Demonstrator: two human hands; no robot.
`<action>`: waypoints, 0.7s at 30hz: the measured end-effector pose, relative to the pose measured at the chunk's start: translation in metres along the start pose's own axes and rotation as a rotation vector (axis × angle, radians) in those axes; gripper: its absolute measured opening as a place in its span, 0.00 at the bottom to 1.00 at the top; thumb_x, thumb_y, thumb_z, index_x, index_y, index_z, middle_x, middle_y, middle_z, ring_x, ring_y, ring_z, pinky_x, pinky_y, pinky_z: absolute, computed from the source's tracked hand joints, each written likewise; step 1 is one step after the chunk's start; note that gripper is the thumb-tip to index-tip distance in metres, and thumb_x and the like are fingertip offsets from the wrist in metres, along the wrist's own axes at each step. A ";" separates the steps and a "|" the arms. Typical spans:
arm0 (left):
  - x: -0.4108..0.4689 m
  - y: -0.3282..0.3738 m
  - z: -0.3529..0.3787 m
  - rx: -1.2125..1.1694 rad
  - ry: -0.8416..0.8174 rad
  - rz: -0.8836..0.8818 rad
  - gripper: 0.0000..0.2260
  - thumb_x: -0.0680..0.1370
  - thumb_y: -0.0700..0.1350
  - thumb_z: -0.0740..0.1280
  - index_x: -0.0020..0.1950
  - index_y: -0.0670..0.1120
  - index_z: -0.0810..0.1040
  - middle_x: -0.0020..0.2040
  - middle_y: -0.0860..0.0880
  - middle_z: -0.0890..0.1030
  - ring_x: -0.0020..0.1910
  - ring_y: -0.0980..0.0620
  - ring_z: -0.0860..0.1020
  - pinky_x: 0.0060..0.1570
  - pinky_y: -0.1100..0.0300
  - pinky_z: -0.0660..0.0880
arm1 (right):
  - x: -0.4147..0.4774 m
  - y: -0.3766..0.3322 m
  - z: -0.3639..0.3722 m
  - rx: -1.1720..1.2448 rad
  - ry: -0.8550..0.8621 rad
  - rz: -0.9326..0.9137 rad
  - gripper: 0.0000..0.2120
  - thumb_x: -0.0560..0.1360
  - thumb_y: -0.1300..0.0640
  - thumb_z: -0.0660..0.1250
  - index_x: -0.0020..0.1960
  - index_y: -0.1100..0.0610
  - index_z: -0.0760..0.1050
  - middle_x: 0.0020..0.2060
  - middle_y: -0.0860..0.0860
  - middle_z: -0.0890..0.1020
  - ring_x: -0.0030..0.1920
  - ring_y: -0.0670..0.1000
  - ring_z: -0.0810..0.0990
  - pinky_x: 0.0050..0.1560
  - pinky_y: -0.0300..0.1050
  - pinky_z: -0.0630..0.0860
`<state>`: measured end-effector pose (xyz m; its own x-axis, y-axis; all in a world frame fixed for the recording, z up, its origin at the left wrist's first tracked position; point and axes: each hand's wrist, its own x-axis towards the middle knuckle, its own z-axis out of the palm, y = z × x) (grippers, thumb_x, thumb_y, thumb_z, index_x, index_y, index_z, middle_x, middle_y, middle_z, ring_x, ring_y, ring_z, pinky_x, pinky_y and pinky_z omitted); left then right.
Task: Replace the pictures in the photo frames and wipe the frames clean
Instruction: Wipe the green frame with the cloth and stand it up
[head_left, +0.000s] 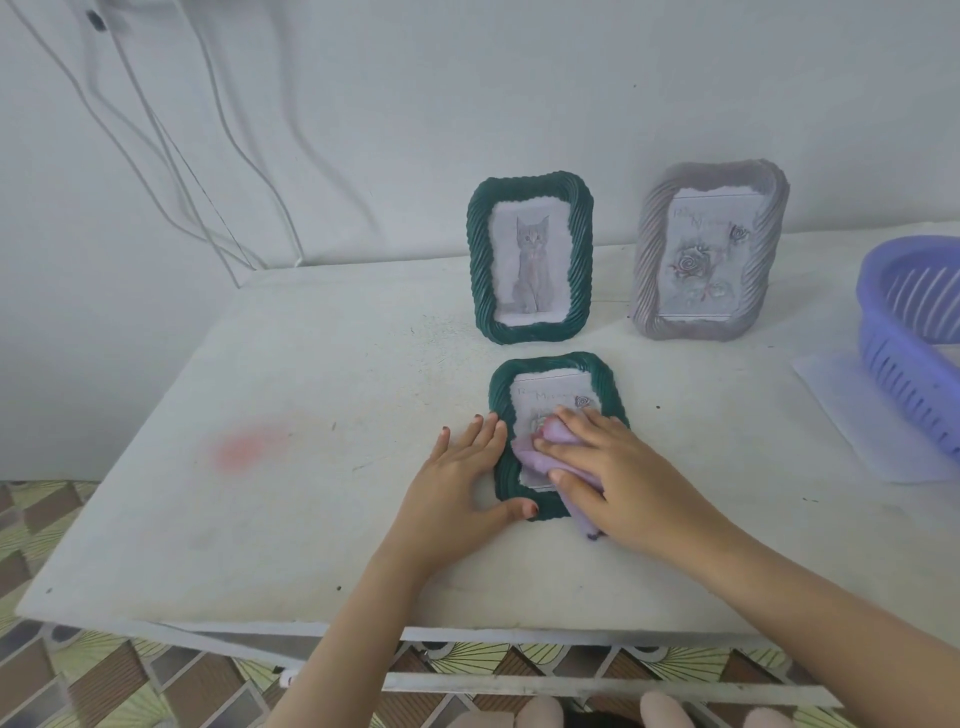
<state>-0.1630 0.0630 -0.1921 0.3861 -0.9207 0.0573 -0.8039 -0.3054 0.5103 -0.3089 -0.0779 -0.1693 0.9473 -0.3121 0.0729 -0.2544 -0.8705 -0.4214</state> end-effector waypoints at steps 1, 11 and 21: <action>0.000 0.000 0.000 -0.010 0.000 0.000 0.44 0.64 0.72 0.55 0.75 0.51 0.52 0.72 0.59 0.48 0.72 0.65 0.45 0.71 0.64 0.37 | 0.007 0.003 0.001 -0.036 0.006 0.030 0.26 0.75 0.40 0.44 0.70 0.42 0.64 0.75 0.47 0.57 0.74 0.53 0.53 0.72 0.43 0.46; -0.002 0.000 0.000 -0.021 0.006 -0.001 0.40 0.69 0.67 0.62 0.75 0.50 0.53 0.75 0.54 0.53 0.73 0.63 0.47 0.72 0.61 0.39 | 0.051 0.005 -0.003 -0.012 0.012 0.087 0.21 0.80 0.51 0.54 0.72 0.48 0.62 0.75 0.52 0.54 0.74 0.57 0.50 0.72 0.47 0.43; -0.001 -0.002 0.001 -0.020 0.006 -0.012 0.45 0.65 0.72 0.59 0.75 0.51 0.54 0.74 0.58 0.51 0.73 0.63 0.47 0.71 0.63 0.39 | -0.026 -0.001 -0.013 0.013 -0.055 0.068 0.19 0.79 0.48 0.55 0.70 0.41 0.63 0.75 0.43 0.52 0.75 0.49 0.50 0.68 0.38 0.45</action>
<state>-0.1620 0.0647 -0.1941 0.3980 -0.9157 0.0561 -0.7902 -0.3111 0.5280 -0.3362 -0.0738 -0.1595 0.9373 -0.3485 -0.0054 -0.3159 -0.8429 -0.4356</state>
